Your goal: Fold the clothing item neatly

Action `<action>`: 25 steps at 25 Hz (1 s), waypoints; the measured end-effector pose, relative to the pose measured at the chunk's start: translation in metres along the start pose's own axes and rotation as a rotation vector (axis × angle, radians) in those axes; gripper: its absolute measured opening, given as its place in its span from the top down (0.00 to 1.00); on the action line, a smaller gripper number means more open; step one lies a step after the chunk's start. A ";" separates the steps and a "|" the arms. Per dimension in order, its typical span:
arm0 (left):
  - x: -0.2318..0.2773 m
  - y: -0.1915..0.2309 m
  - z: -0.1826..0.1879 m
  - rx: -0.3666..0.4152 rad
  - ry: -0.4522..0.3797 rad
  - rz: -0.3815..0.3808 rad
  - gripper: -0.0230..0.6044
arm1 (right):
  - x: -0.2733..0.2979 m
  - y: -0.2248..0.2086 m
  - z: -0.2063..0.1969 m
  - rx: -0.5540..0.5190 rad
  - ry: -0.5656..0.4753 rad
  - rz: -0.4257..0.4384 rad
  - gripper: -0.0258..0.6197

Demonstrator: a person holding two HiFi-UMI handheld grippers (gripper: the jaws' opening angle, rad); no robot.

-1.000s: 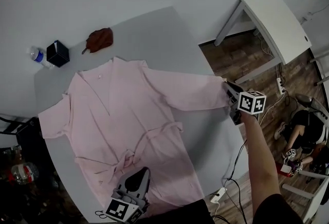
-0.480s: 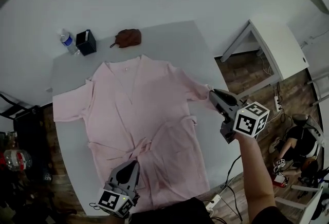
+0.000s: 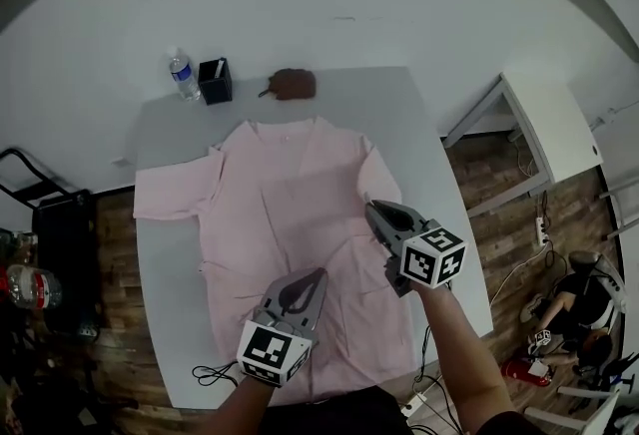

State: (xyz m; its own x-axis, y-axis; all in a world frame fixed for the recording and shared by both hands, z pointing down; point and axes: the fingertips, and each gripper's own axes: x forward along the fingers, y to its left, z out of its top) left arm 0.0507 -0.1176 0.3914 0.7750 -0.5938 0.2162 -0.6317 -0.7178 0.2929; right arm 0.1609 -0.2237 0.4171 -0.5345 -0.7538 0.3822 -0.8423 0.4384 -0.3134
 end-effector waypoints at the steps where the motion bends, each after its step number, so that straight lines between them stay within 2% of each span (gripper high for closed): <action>1: 0.001 0.000 0.003 0.000 -0.006 0.003 0.95 | 0.005 0.009 -0.003 0.003 0.001 0.013 0.91; 5: -0.008 0.008 0.005 -0.018 -0.015 0.031 0.95 | 0.030 0.042 -0.017 0.004 0.010 0.044 0.91; 11: -0.032 0.025 -0.009 -0.049 0.007 0.093 0.95 | 0.076 0.067 -0.055 -0.005 0.061 0.026 0.91; 14: -0.041 0.029 -0.013 -0.055 0.010 0.117 0.95 | 0.095 0.080 -0.076 0.015 0.109 0.065 0.91; 15: -0.043 0.031 -0.015 -0.059 0.010 0.126 0.95 | 0.099 0.085 -0.086 0.012 0.136 0.078 0.89; 17: -0.046 0.038 -0.020 -0.079 0.003 0.143 0.95 | 0.104 0.095 -0.108 -0.029 0.204 0.097 0.69; 20: -0.057 0.075 -0.027 -0.135 -0.020 0.209 0.95 | 0.105 0.122 -0.133 -0.127 0.257 0.150 0.65; 22: -0.072 0.116 -0.033 -0.161 -0.035 0.292 0.95 | 0.101 0.146 -0.133 -0.175 0.227 0.196 0.65; 25: -0.101 0.185 -0.041 -0.143 -0.042 0.425 0.95 | 0.095 0.192 -0.127 -0.219 0.183 0.295 0.65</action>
State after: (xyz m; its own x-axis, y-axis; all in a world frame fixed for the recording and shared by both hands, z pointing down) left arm -0.1438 -0.1755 0.4616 0.4438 -0.8414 0.3084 -0.8827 -0.3512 0.3121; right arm -0.0600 -0.1494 0.5034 -0.7421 -0.4895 0.4579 -0.6354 0.7312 -0.2481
